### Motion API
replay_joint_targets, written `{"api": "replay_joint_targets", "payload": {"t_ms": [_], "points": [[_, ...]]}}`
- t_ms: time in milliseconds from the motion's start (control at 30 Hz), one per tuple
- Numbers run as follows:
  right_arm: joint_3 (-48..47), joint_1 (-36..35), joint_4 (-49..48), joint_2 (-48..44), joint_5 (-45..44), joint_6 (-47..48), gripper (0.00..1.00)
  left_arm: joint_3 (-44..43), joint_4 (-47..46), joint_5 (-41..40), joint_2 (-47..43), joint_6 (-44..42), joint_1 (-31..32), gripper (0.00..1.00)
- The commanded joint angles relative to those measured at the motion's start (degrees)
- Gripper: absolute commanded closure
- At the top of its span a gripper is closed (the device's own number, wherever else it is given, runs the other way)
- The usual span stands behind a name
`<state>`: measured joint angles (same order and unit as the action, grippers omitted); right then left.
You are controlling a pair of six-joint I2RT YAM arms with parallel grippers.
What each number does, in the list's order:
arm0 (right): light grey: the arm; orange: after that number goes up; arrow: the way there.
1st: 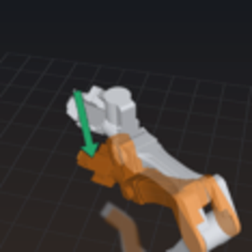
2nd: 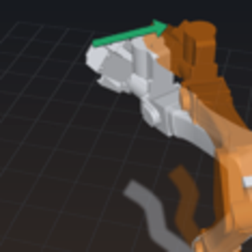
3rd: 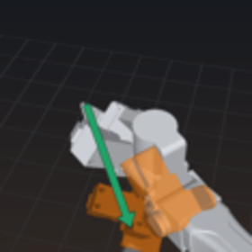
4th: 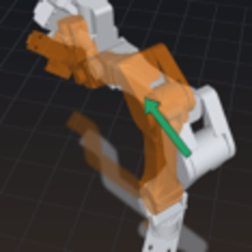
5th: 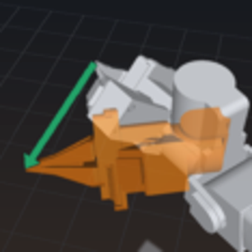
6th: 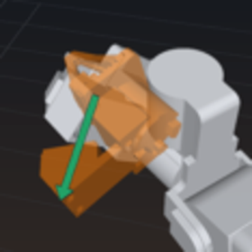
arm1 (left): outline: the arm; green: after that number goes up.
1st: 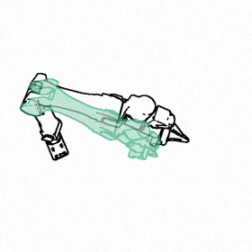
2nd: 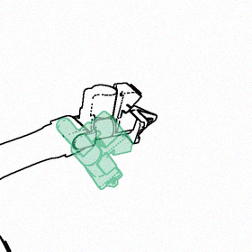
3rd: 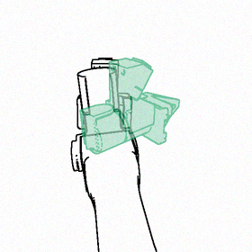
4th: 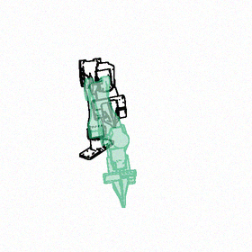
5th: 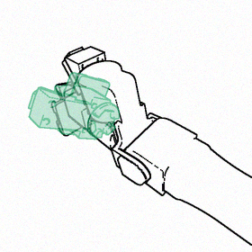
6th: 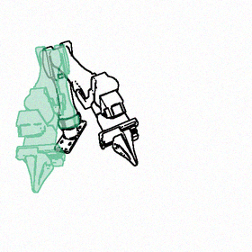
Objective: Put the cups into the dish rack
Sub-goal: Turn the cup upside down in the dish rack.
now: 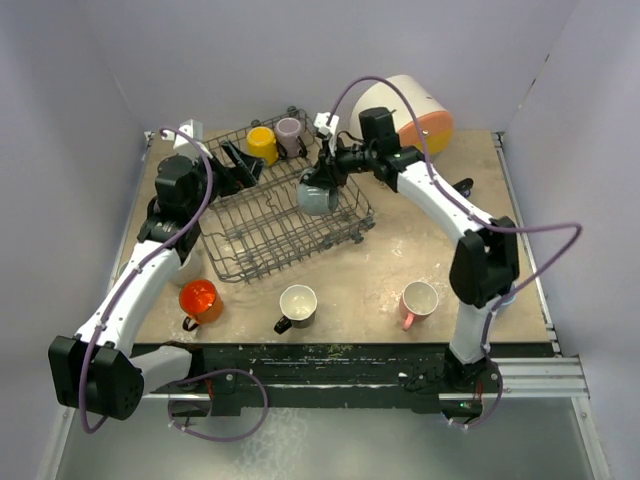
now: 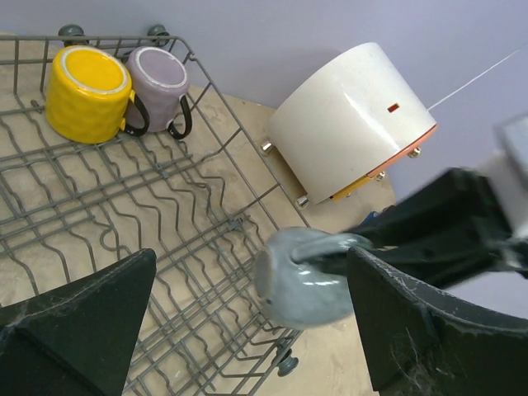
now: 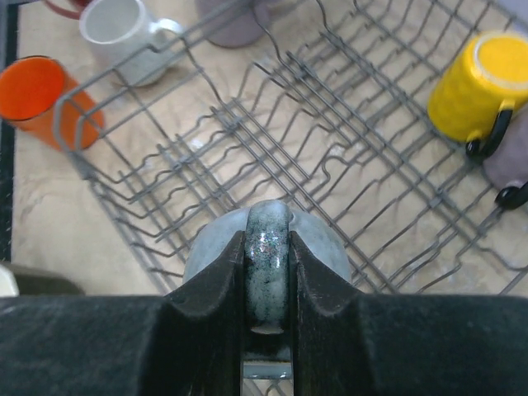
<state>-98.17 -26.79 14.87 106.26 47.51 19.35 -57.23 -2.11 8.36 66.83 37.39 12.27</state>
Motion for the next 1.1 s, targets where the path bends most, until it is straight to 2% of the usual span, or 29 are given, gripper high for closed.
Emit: {"api": "replay_joint_targets", "payload": {"t_ms": [0, 233, 400, 567, 700, 867, 1067], "points": [[-4.2, -0.4, -13.1, 2.7, -1.7, -9.2, 1.0, -1.2, 0.6, -2.1, -2.7, -0.1, -0.3, 0.01], [-4.1, -2.5, -17.5, 8.9, -6.4, -14.0, 1.0, 1.4, 3.7, -4.7, -4.1, 0.3, -0.3, 0.01], [-6.5, -2.9, -18.8, 13.7, -7.2, -16.7, 1.0, 1.6, 8.8, -5.3, -1.2, 2.0, -0.3, 0.0], [-6.7, -3.1, -20.0, 16.1, -7.2, -18.3, 0.99, 0.9, 12.1, -4.7, 3.3, 3.2, -0.3, 0.09], [-6.8, -3.0, -17.6, 16.8, -5.0, -16.3, 0.92, -0.3, 12.1, -2.4, 7.0, 2.8, -0.4, 0.19], [-7.0, -2.9, -13.5, 16.9, -4.5, -13.3, 0.9, -1.6, 11.3, -0.6, 11.0, 2.7, -0.3, 0.34], [-10.9, -2.8, -2.6, 16.5, -5.0, -5.6, 0.78, -2.6, 10.5, 1.3, 14.4, 1.7, -0.3, 0.36]]}}
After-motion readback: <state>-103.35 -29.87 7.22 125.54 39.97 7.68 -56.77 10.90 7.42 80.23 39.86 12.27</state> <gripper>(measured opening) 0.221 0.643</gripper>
